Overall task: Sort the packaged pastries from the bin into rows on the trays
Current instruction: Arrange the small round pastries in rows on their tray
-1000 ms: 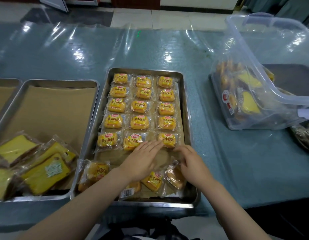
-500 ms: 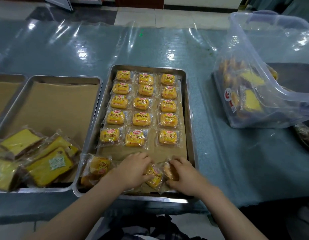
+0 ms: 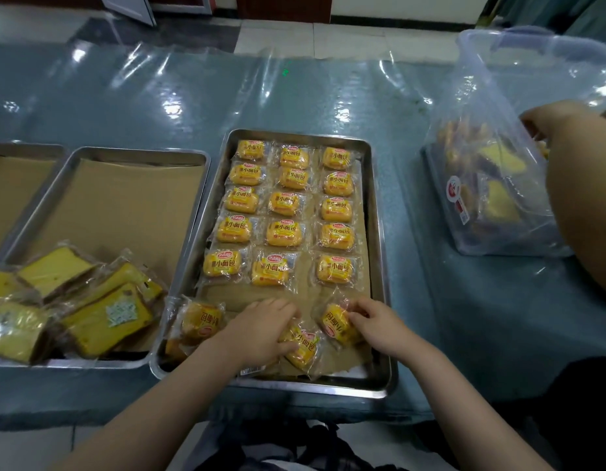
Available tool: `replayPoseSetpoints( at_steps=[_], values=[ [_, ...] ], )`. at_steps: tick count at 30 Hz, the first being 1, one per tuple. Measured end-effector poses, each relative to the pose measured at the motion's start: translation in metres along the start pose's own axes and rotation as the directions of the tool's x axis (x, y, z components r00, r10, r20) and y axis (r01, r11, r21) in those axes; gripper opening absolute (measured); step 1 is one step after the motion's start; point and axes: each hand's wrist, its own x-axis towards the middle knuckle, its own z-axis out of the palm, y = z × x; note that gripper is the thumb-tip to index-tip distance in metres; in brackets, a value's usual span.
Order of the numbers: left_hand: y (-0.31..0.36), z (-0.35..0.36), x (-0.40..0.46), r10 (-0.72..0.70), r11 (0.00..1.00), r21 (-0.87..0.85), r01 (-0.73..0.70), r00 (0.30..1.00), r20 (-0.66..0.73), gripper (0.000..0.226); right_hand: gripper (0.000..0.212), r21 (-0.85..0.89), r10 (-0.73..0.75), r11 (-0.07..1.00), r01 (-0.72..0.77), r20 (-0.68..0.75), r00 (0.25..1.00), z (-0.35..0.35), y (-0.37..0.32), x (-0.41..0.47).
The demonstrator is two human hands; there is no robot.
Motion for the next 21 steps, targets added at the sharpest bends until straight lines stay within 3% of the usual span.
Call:
replayPoseSetpoints(
  at_steps=[5,10,12,17,21],
  values=[
    [0.003,0.0,0.0,0.039,0.999,-0.003,-0.039,0.999,0.029,0.053,0.042,-0.265,-0.158,0.958,0.105,-0.187,0.97,0.005,-0.005,-0.01],
    [0.012,-0.003,0.002,0.08,0.996,0.037,-0.081,0.995,0.052,0.055,0.046,-0.316,-0.148,0.944,0.091,-0.16,0.976,0.005,-0.009,-0.017],
    [0.015,-0.002,0.003,0.088,0.995,0.035,-0.091,0.994,0.069,0.052,0.037,-0.371,-0.127,0.927,0.049,-0.191,0.973,0.005,-0.008,-0.016],
    [0.016,0.0,0.007,0.092,0.989,0.099,-0.106,0.987,0.135,0.056,0.03,-0.247,-0.01,0.966,-0.082,-0.352,0.936,0.004,-0.002,-0.013],
    [0.011,-0.002,0.006,0.072,0.983,0.159,-0.09,0.991,0.114,0.062,0.037,-0.276,-0.075,0.96,-0.045,-0.409,0.909,0.001,-0.001,-0.021]
  ],
)
